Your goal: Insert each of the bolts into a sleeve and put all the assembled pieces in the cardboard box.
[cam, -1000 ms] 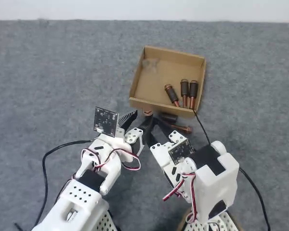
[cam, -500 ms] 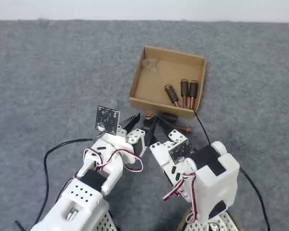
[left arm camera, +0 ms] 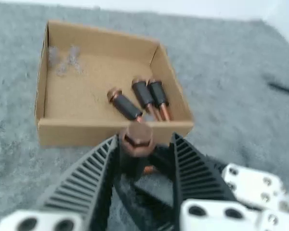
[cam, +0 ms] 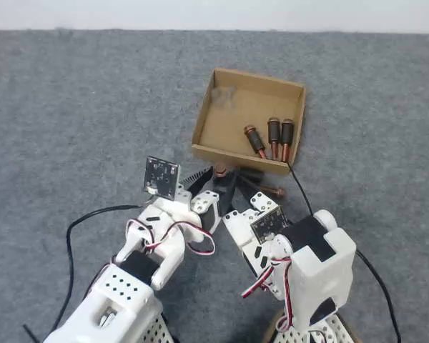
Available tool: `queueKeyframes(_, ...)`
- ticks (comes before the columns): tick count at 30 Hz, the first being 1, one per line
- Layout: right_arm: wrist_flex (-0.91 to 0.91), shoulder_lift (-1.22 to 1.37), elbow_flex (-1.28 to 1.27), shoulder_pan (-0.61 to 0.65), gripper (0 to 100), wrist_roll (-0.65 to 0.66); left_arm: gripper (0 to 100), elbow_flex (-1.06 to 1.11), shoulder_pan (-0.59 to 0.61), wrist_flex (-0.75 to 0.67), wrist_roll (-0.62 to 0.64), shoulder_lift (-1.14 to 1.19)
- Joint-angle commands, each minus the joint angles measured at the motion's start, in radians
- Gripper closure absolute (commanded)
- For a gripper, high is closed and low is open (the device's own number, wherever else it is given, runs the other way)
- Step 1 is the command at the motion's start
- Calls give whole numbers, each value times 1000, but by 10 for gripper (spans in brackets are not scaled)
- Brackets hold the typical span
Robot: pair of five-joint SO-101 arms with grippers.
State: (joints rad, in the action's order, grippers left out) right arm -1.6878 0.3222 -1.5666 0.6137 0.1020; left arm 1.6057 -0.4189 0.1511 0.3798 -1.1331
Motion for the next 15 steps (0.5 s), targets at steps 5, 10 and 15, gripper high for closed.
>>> queueKeyframes(5, -25, -53, 40, -15, 991, -9, 844, -252, 43, 272, 9, -21)
queueKeyframes(10, -25, -53, 40, -15, 991, -9, 844, -346, 91, 476, 9, -138)
queueKeyframes(15, -25, -53, 40, -15, 991, -9, 844, -351, 187, 612, 3, -361)
